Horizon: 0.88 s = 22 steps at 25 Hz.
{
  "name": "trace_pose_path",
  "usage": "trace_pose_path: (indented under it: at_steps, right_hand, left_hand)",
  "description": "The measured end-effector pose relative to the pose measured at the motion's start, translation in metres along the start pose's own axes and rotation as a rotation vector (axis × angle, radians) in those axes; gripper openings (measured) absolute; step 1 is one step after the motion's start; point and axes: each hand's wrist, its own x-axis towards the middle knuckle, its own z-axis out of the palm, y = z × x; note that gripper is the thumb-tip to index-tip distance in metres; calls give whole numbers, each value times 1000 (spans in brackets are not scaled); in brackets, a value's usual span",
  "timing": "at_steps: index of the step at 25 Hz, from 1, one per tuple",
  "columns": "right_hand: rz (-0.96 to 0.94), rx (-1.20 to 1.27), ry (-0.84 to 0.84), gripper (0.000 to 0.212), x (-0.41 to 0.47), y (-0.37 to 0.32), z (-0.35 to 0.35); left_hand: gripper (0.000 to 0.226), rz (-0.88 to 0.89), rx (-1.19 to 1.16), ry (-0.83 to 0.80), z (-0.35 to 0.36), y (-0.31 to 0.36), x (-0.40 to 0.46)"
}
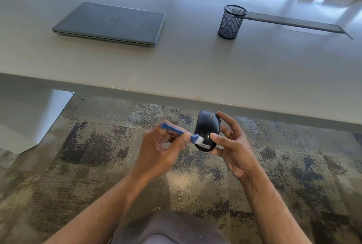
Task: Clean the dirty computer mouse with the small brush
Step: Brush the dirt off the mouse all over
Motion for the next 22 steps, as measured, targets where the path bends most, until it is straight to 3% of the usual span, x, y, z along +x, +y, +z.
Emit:
trace_pose_path:
  at_steps: [2,4,11,22]
  right_hand:
    - [-2,-15,-10,76,0,0,1]
    - [-5,-17,-27,69,0,1,0]
    - [4,32,-64,63,-4,1,-4]
    - [33,54,-107,66,-9,0,4]
  left_hand:
    - [12,25,22,-125,8,2,-6]
    - [12,-4,29,-151,10,1,-7]
    - [11,-7,57,-38,0,-12,11]
    - [14,-14,-90,86,4,-22,44]
